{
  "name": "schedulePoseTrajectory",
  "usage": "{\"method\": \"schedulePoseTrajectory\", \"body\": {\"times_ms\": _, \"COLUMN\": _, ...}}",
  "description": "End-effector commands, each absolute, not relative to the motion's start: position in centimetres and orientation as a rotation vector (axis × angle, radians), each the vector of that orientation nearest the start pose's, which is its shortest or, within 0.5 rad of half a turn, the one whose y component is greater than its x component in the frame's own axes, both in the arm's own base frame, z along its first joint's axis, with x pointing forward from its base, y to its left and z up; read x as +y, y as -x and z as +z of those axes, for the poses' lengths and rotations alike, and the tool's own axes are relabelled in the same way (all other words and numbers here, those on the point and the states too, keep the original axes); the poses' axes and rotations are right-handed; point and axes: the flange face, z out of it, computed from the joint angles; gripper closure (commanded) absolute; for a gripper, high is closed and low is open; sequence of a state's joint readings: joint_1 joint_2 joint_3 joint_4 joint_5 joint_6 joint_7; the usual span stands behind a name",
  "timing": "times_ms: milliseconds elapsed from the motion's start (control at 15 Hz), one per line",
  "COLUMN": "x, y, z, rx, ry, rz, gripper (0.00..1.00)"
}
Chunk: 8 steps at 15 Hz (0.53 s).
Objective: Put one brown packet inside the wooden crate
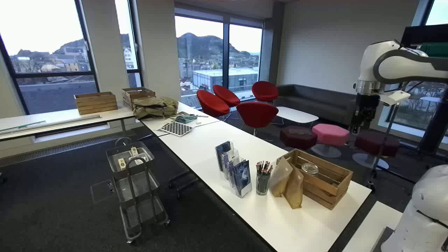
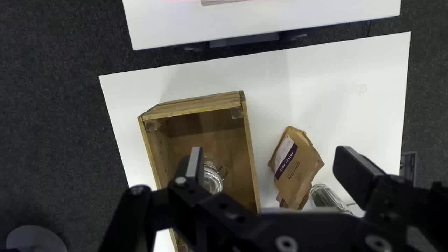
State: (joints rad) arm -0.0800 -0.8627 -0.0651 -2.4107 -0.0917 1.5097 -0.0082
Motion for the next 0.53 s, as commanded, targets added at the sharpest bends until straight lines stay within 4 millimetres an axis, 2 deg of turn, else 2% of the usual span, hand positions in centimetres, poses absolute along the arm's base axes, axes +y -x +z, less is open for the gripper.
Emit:
{"method": "schedulePoseTrajectory", "body": {"times_ms": 0, "x": -5.6, "y": -27.5, "z": 58.2, "rx": 0.186, "ry": 3.175, "rz": 0.068, "gripper": 0.00}}
{"method": "schedulePoseTrajectory", "body": {"times_ms": 133, "x": -5.6, "y": -27.5, "z": 58.2, "rx": 0.186, "ry": 3.175, "rz": 0.068, "gripper": 0.00}}
{"method": "schedulePoseTrajectory", "body": {"times_ms": 467, "x": -4.9, "y": -32.4, "z": 54.4, "rx": 0.081, "ry": 3.191, "rz": 0.122, "gripper": 0.00}}
